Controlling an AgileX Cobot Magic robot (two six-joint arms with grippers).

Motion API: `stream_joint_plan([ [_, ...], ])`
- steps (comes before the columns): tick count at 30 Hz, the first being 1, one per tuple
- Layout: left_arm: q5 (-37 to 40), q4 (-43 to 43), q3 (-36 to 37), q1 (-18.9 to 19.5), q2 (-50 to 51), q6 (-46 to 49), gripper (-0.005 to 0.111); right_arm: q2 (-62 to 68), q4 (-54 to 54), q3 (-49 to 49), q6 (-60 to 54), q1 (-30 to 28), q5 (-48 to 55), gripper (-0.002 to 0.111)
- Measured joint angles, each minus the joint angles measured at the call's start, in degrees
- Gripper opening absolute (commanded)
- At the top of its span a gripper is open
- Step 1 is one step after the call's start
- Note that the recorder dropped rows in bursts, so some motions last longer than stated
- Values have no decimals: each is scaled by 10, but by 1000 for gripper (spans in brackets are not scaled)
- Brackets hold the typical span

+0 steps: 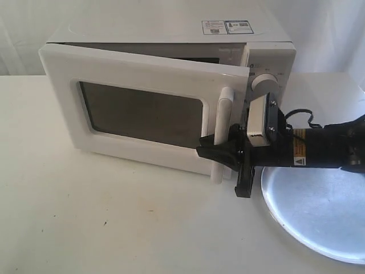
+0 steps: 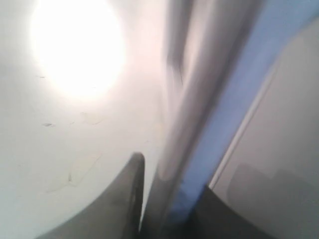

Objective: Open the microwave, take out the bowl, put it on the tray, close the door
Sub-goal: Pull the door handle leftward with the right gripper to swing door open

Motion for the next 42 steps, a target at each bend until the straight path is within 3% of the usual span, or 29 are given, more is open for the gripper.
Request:
stream_joint_plan([
  [8, 0, 0, 0, 0, 0, 0, 0, -3, -6, -1, 28, -1, 8, 3],
  [10, 0, 0, 0, 0, 0, 0, 0, -7, -8, -1, 48, -1, 12, 10],
  [16, 0, 0, 0, 0, 0, 0, 0, -32, -52, -2, 101, 2, 41, 45],
  [18, 0, 0, 0, 0, 0, 0, 0, -41, -81, -4, 128, 3, 45, 50],
  [27, 0, 0, 0, 0, 0, 0, 0, -72, -125, 2, 269, 8, 115, 46],
  [30, 0, 0, 0, 0, 0, 0, 0, -83, -124, 20, 308, 13, 170, 46],
  [33, 0, 0, 0, 0, 0, 0, 0, -69, -193, 57, 360, 5, 265, 46],
  [37, 0, 0, 0, 0, 0, 0, 0, -68, -213, 67, 396, 5, 283, 46],
  [39, 0, 0, 0, 0, 0, 0, 0, -72, -213, 67, 422, 5, 283, 40],
  [42, 0, 0, 0, 0, 0, 0, 0, -85, -213, 68, 442, 5, 272, 16],
])
